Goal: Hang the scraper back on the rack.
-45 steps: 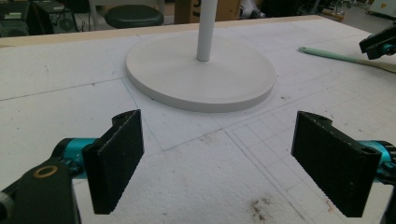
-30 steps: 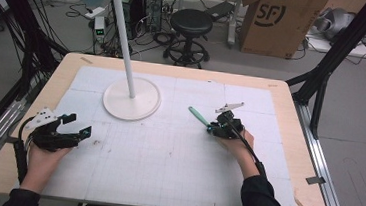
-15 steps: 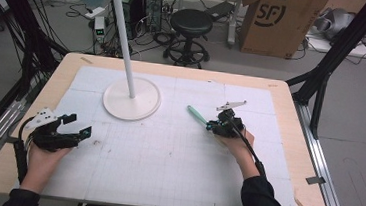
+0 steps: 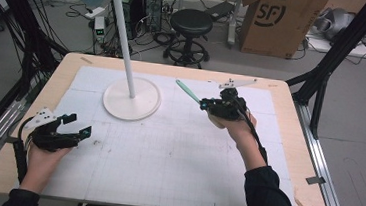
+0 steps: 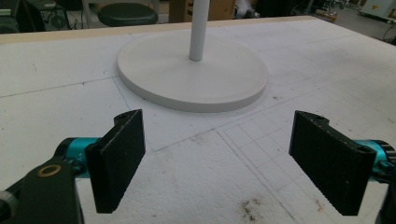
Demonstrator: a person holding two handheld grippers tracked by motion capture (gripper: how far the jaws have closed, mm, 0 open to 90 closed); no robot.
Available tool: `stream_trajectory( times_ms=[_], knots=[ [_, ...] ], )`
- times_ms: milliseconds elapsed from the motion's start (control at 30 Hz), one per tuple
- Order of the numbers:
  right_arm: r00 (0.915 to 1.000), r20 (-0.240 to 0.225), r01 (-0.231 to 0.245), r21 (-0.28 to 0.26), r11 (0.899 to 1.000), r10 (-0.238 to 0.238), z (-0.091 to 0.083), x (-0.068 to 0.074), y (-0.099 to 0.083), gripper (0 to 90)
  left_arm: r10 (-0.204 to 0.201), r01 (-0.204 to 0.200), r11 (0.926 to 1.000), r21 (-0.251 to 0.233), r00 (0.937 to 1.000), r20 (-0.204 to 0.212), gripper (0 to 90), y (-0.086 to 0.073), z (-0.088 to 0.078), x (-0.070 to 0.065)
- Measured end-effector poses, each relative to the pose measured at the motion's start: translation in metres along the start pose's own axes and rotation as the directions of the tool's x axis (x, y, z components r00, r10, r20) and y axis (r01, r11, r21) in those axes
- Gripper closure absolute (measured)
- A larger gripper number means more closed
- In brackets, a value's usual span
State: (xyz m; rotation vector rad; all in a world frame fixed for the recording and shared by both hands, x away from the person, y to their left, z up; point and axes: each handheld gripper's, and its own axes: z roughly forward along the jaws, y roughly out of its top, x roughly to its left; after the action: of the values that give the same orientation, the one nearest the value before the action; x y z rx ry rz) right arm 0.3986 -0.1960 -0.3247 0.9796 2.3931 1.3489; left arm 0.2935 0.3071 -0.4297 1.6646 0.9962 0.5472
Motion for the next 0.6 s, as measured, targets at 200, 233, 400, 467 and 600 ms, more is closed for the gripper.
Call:
stream_trajectory(
  times_ms=[200,233,400,467,600],
  knots=[
    [0.9980,-0.053,0.030,-0.066,0.997,-0.033,-0.020,0.017,0.047,81.1,-0.003,0.003,1.0000,0.007,1.0000,0.003,19.0,0.000,0.001,0.000],
    [0.9977,-0.053,0.037,-0.072,0.997,-0.041,-0.024,0.020,0.055,81.0,-0.003,0.003,1.0000,0.008,1.0000,0.004,19.0,0.000,0.001,0.000],
    [0.9947,-0.066,0.071,-0.118,0.990,-0.079,-0.036,0.035,0.091,81.0,-0.006,0.006,1.0000,0.007,0.9999,0.009,19.0,0.000,0.001,-0.001],
    [0.9935,-0.065,0.085,-0.124,0.989,-0.094,-0.039,0.041,0.103,81.0,-0.008,0.008,1.0000,0.005,0.9999,0.010,19.1,0.000,0.001,0.000],
    [0.9914,-0.070,0.100,-0.141,0.985,-0.110,-0.042,0.049,0.128,81.0,-0.019,0.019,0.9998,-0.003,0.9997,0.014,19.1,0.000,0.001,0.001]
  ],
)
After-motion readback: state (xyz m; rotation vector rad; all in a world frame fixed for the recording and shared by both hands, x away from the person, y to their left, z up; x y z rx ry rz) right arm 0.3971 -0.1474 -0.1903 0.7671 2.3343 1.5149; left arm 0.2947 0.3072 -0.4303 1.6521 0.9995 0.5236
